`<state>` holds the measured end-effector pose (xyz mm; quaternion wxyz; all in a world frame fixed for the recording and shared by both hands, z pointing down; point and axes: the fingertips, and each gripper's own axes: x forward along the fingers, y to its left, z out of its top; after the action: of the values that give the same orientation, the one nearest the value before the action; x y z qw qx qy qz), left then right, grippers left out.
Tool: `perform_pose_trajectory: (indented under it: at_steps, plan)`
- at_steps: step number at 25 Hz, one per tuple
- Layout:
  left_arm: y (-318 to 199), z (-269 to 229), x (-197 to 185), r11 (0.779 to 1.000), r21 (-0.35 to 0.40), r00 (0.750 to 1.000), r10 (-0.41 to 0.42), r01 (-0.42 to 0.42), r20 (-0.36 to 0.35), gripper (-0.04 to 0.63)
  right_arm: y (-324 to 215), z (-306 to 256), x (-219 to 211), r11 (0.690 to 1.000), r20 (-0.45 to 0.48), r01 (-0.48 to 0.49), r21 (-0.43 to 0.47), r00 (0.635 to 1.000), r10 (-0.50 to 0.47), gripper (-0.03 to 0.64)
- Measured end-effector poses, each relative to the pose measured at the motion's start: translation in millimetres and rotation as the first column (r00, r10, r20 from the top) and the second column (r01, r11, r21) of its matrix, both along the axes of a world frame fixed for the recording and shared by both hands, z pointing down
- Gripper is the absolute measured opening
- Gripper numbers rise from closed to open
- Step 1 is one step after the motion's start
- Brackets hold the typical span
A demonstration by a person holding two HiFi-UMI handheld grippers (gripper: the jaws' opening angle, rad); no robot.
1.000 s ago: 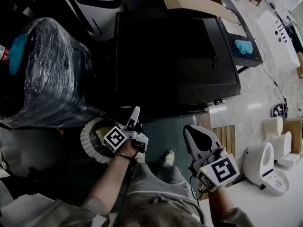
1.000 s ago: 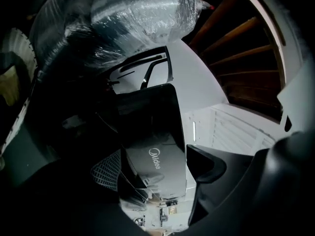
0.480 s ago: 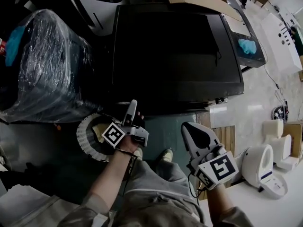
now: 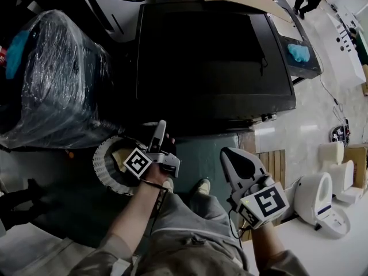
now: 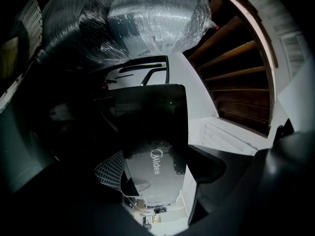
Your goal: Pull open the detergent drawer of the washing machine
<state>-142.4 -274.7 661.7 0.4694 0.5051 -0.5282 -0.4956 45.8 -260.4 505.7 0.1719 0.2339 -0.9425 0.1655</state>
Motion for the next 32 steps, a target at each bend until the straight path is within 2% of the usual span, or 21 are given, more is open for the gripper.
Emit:
perform_pose_trajectory:
  at_steps: [7,10,14,28,32]
  plan:
    - [28.3,-2.0,15.9,0.999,-0.004,0.999,0.052,-0.052,-0.014,0.416,11.9,-3.0,0.3,1.0,0.003,-0.014,-0.011,1.0,0.014,0.031]
    - [44.3,-2.6,24.6,0.998,-0.011,0.998,0.057,-0.058,-0.025,0.416,20.2,-6.2,-3.4,0.999,0.024,-0.017,-0.027,1.0,0.018,0.031]
    - [65.2,-3.4,36.0,0.998,-0.017,0.997,0.064,-0.064,-0.035,0.414,31.7,-4.9,-0.9,1.0,-0.001,-0.01,-0.021,1.0,0.01,0.031]
    - [114.5,-0.7,62.1,0.993,-0.056,0.994,0.098,-0.101,-0.057,0.413,52.5,-20.2,9.2,1.0,-0.003,-0.02,-0.01,1.0,0.02,0.031]
    - [119.3,6.7,63.0,0.99,-0.094,0.993,0.104,-0.109,-0.054,0.407,53.5,-23.8,10.1,1.0,-0.016,-0.024,-0.013,1.0,0.023,0.031]
